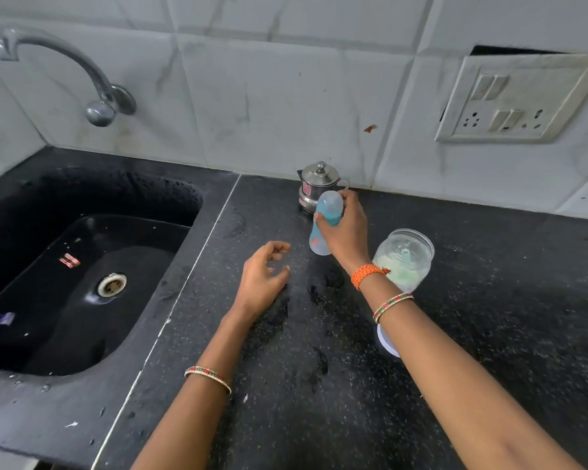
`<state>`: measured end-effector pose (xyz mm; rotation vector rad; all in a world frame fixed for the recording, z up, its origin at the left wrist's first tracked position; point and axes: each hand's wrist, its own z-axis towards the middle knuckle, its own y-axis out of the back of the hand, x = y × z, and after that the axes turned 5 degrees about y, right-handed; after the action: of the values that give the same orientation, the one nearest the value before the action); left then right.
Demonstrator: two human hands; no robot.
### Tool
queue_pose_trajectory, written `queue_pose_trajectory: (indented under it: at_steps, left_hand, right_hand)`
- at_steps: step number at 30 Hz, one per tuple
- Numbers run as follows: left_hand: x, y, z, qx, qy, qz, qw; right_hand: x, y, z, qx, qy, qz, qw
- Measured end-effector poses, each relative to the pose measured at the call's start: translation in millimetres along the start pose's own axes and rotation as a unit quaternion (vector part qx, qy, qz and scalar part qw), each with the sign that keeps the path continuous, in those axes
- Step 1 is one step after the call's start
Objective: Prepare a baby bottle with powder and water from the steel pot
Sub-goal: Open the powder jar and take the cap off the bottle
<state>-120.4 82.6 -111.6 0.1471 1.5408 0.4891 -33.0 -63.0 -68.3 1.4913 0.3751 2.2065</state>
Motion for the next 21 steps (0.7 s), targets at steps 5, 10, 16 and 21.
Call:
queue_pose_trajectory:
  at_steps: [5, 10, 16, 21]
  left_hand:
    - [-6.4, -16.7, 0.6, 0.021, -0.016, -0.012, 1.0]
    - [-19.9, -21.7, -21.4, 0.021, -0.068, -0.015, 0.997]
    - [-35.3, -0.9, -48.1, 0.023, -0.078, -0.03, 0.996]
    - [-37.2, -1.4, -68.0, 0.079, -0.011, -0.072, 0.994]
  right_hand:
    - [5.6, 10.7, -15.2, 0.009, -0.001, 0.018, 1.0]
    - [28.3, 29.8, -51.5, 0.031, -0.015, 0.061, 0.998]
    - [44.1, 49.6, -71.7, 0.033, -0.136, 0.172, 0.975]
    - [50.4, 55.3, -86.2, 0.073, -0.176, 0.215, 0.958]
